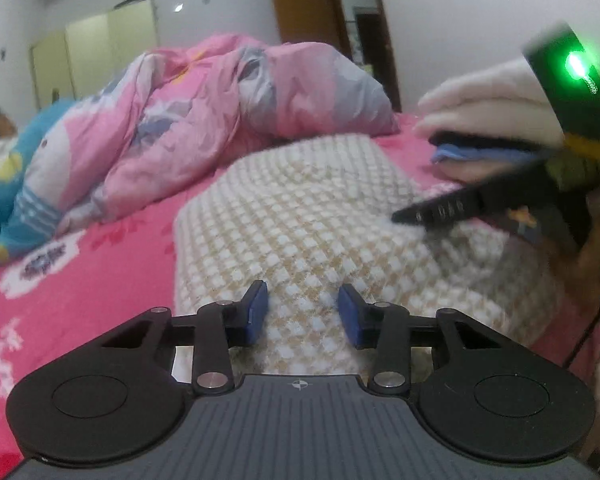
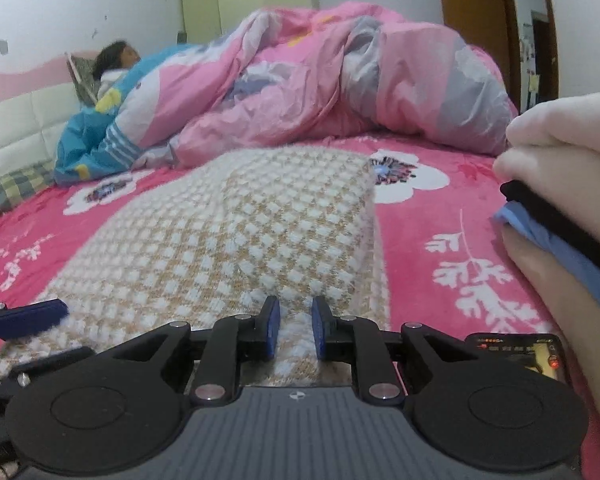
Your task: Fold clothes
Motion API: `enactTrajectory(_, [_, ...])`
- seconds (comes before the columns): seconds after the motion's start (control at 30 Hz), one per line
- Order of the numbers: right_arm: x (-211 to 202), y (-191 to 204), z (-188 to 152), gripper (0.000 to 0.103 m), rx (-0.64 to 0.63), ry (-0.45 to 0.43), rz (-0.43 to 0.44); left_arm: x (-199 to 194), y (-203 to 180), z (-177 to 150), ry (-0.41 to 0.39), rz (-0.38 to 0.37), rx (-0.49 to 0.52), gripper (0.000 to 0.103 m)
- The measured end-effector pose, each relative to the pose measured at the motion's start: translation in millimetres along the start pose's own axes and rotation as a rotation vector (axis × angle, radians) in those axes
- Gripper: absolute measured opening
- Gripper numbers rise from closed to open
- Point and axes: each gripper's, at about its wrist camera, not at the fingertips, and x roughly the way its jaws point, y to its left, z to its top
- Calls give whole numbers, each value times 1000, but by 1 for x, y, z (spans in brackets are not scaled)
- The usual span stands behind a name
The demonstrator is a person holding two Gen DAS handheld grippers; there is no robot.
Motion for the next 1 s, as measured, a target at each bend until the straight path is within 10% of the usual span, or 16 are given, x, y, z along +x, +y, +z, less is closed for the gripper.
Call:
enactTrajectory(0.2, [-30,21,48,17,-16,-154,22,1,9,-2,8,-30,-55,42])
enactTrajectory(0.33, [37,19,23,15,1,8,41,0,10,-3,10,-39,-66,42])
enactTrajectory(0.77, [38,11,16,14,34,3,48,26,41,16,-15,-98,-177,42])
enactTrajectory(1.0, [19,20,85,15,29,-109,60,33,46,7,6,-111,-222,42])
